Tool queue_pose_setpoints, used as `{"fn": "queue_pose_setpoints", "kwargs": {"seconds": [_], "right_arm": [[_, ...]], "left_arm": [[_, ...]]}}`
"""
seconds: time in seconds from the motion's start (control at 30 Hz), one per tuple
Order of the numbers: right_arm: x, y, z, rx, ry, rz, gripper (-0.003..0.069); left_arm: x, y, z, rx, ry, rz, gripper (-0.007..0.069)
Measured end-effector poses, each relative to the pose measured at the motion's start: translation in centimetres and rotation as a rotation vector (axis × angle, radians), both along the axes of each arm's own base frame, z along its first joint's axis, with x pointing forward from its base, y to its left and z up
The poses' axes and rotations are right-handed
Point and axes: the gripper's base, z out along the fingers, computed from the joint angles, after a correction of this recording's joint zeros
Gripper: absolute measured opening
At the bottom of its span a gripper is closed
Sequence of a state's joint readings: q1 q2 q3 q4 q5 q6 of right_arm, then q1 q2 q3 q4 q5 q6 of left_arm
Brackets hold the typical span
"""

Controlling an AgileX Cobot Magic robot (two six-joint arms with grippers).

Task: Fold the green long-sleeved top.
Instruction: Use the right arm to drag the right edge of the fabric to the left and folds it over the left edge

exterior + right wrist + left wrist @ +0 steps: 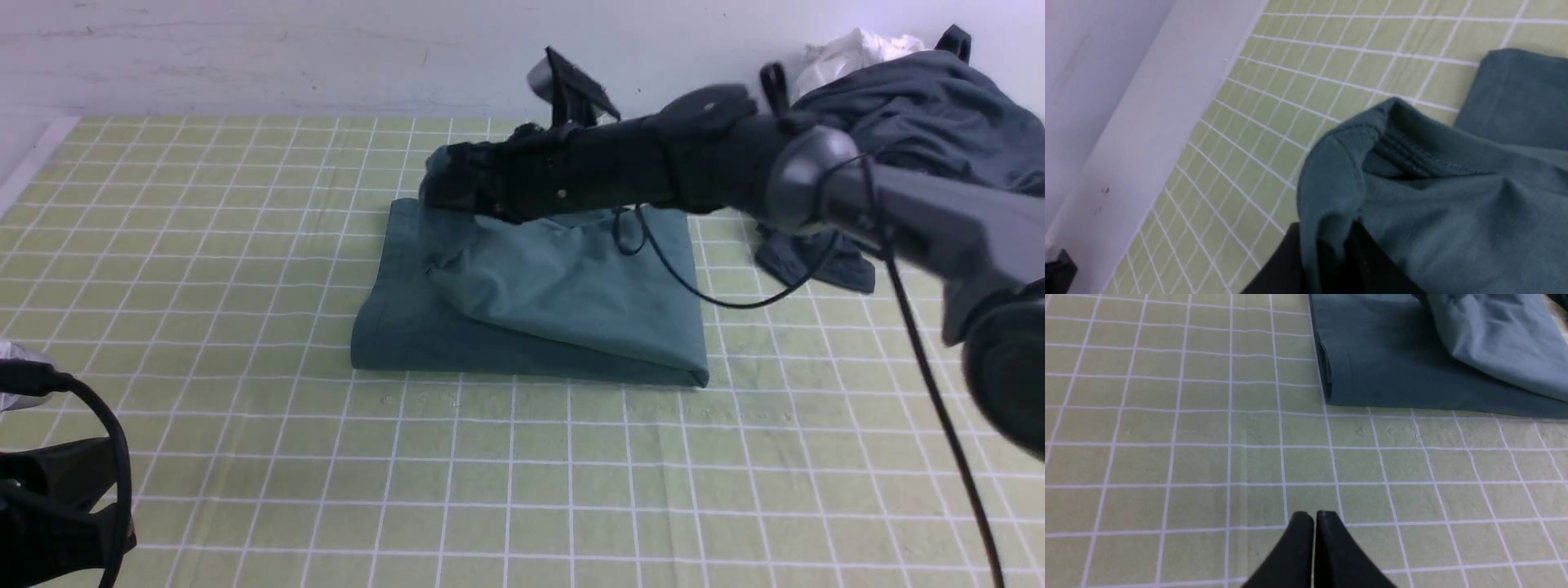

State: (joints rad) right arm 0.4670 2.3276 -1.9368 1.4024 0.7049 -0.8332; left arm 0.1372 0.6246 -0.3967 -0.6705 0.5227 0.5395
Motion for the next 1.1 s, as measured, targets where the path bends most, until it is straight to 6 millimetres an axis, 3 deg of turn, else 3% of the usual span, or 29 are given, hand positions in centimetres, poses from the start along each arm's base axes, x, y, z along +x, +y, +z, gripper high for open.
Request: {"fn": "queue_pose_setpoints", "kwargs": {"seconds": [0.17,0.23,0.33,0.43,0.47,0.5,0.53,0.63,0.8,0.87,0.97,1.1], "right_arm": [[0.6,0.7,-1.2,0.026,-0.073,-0.037,0.0321],[0.7,0.6,-1.1,0.030,-0.087,-0.039,0.0365],[0.6,0.7,-1.1,0.029,-0.094,-0.028,0.0372],[0.1,1.1,-1.6,-0.028,-0.119,0.024,0.0314],[-0.5,1.8,-2.1,-0.079,-0.134,0.074,0.0242],[-0.6,1.9,-2.3,-0.094,-0.140,0.086,0.0233],[-1.5,2.9,-3.1,-0.156,-0.162,0.153,0.0150],[-2.9,4.2,-4.2,-0.258,-0.206,0.257,0.0035],[-3.7,4.6,-4.3,-0.345,-0.213,0.326,-0.0010],[-3.6,4.3,-3.0,-0.388,-0.235,0.349,-0.0011],[-3.8,3.7,1.8,-0.466,-0.318,0.389,-0.0011],[-6.2,0.1,13.3,-0.723,-0.498,0.383,-0.0011]], "left_arm": [[0.0,0.0,0.0,-0.001,0.000,0.000,-0.0004],[0.0,0.0,0.0,-0.002,0.000,0.000,-0.0004],[0.0,0.0,0.0,-0.002,0.000,0.000,-0.0004],[0.0,0.0,0.0,-0.009,-0.001,0.001,-0.0004],[0.0,-0.1,0.1,-0.019,-0.003,0.003,-0.0004],[0.0,-0.1,0.1,-0.022,-0.003,0.003,-0.0004],[0.0,-0.1,0.1,-0.028,-0.004,0.004,-0.0004],[0.0,-0.2,0.1,-0.022,-0.012,-0.012,-0.0004],[-0.3,-0.9,0.5,0.028,-0.057,-0.106,-0.0004],[-1.0,-1.4,1.0,0.057,-0.112,-0.167,-0.0004],[-2.1,-1.9,1.7,0.123,-0.209,-0.242,-0.0004],[-3.5,-2.1,2.6,0.239,-0.337,-0.295,-0.0004]]}}
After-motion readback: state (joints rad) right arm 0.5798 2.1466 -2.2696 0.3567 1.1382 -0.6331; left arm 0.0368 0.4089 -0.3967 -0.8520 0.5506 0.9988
